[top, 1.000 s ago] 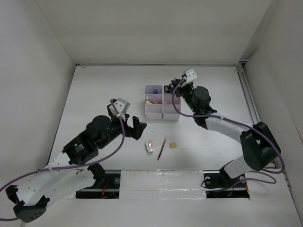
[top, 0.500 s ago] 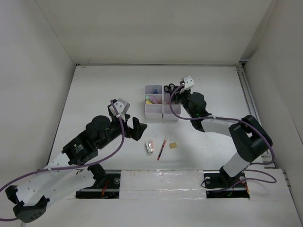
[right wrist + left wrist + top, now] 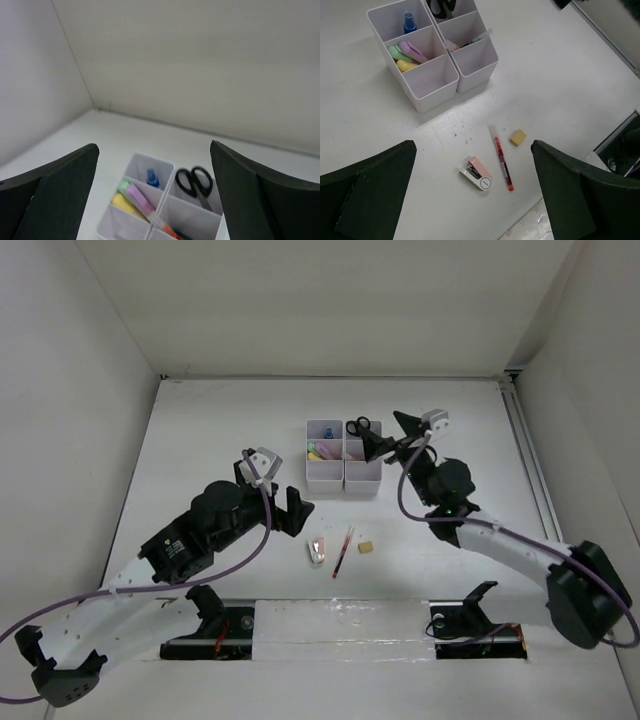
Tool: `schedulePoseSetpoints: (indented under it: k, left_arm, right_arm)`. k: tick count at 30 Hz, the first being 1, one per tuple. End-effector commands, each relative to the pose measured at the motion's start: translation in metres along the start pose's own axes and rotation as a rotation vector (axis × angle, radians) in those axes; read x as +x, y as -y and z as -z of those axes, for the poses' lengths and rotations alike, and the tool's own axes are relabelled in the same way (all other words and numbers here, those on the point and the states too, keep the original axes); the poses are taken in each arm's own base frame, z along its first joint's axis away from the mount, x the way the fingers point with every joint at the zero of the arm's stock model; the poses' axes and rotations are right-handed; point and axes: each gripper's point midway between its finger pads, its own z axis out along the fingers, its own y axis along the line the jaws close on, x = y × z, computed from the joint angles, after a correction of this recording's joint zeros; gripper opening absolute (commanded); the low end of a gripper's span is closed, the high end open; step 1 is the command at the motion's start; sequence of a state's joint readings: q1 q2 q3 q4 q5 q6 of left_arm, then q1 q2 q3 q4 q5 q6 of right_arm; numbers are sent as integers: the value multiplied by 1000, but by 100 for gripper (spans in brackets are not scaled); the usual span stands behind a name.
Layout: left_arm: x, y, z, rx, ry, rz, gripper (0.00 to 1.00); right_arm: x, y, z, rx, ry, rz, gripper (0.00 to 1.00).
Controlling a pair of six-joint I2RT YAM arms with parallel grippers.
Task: Sort the stationery into containers
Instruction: Grab a piece of stationery with the left arm
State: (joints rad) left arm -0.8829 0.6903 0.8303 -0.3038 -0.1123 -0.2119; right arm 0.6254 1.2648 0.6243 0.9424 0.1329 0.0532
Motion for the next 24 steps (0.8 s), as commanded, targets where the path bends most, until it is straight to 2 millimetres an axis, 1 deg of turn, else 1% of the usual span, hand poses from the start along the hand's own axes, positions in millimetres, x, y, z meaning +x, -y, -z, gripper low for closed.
schedulePoseSetpoints:
  k: [1,2,3,4,5,6,7,8,9,10,11,12,13,14,15,16,17,18,19,20,21,22,23,24]
  left_arm:
    - [1,14,-8,66,-22,4,100]
    - [11,17,-19,75,-75,-1,100]
    - [12,22,-24,89,-98,9,100]
    - [18,24,-30,89,-133,17,100]
    - [30,28,-41,101,-193,15,100]
    - [32,28,-46,95,-210,27,100]
    - [35,34,-49,107,-231,34,100]
    - [40,33,-53,100,-250,41,100]
    - [54,36,-58,83,-298,59,100]
    - [59,40,-60,64,-309,62,100]
    - [68,39,-63,14,-316,52,100]
    - [92,56,-64,20,-376,11,100]
    - [102,59,-62,-26,-409,37,100]
    - [113,59,-62,-56,-436,29,100]
    - [118,60,-64,-84,-439,32,100]
    - [129,67,-65,-79,-468,26,100]
    - [138,69,-64,-85,-488,34,100]
    - [140,74,-66,-73,-487,30,100]
    - [154,73,-66,-88,-520,25,100]
    - [159,72,-68,-99,-533,29,100]
    - [163,72,-69,-111,-543,44,100]
    - [166,71,-70,-117,-552,39,100]
    - [170,76,-72,-108,-551,46,100]
    - [174,76,-75,-112,-557,43,100]
  right_arm:
    - [-59,3,16,60,114,-66,99]
    - [-65,5,21,82,115,-70,100]
    - [-77,7,25,94,125,-90,100]
    - [-101,6,34,89,166,-108,100]
    - [-98,7,40,92,134,-115,100]
    - [-105,9,44,101,135,-115,100]
    - [-124,9,52,106,162,-141,100]
    - [-114,6,56,104,95,-165,100]
    - [-115,6,60,106,77,-178,100]
    - [-116,6,63,107,63,-190,100]
    - [-123,2,68,97,63,-216,100]
    - [-114,3,72,103,24,-216,100]
    - [-113,1,74,96,13,-217,100]
    - [-117,1,79,95,19,-227,100]
    - [-116,1,81,97,10,-235,100]
    - [-115,0,83,86,9,-236,100]
    - [-110,-2,87,80,-6,-235,100]
    - [-118,-4,91,64,14,-251,100]
    - [-112,-4,94,66,1,-261,100]
    - [-116,-6,96,52,11,-263,100]
    - [-116,-7,100,39,13,-265,100]
    - [-109,-7,100,41,0,-271,100]
    - [-112,-9,102,29,8,-273,100]
    - [-108,-9,102,30,-1,-271,100]
